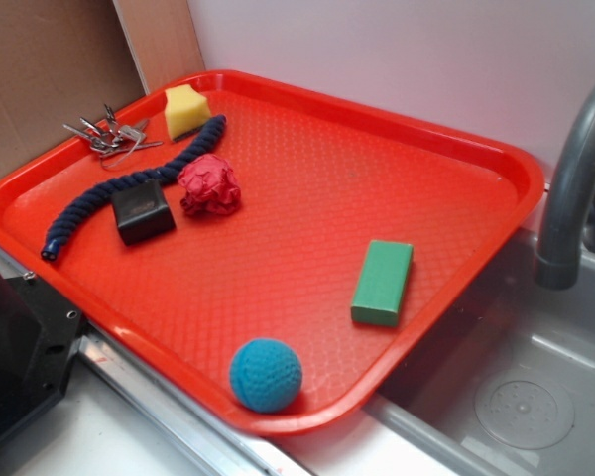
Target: Grab the silver keys.
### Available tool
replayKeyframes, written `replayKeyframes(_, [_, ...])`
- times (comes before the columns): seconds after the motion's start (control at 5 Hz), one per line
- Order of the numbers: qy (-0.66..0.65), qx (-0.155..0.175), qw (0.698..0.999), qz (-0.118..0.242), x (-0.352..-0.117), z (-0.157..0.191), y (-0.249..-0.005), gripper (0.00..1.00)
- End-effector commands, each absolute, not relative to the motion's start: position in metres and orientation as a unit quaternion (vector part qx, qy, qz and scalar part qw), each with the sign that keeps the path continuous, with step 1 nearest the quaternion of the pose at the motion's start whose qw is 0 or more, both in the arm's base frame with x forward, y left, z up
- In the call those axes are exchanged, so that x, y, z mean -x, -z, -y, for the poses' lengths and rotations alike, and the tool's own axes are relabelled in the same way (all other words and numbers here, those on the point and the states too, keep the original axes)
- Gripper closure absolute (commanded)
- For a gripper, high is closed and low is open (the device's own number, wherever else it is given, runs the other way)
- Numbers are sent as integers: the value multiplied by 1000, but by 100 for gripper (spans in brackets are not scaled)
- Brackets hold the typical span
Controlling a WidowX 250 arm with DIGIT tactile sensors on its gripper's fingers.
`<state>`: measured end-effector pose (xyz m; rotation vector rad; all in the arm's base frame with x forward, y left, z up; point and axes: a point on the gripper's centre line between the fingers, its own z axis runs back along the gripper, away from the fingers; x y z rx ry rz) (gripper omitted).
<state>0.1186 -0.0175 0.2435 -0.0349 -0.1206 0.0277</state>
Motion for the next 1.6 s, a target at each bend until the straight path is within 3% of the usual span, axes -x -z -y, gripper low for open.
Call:
replayKeyframes(0.0, [-14, 17, 998, 60, -119, 18, -244, 0])
replayKeyframes(0.2, [-52, 17, 996, 73, -146, -30, -229, 0])
replayKeyframes(0.4, [-66, 15, 994, 81, -163, -59, -198, 0])
replayKeyframes(0.8, [-107, -1, 989, 101, -198, -79, -141, 0])
replayKeyframes(1.0, [-94, -51, 991, 78, -202, -97, -106, 0])
replayKeyframes(1.4, [-45, -22, 998, 48, -213, -129, -59, 0])
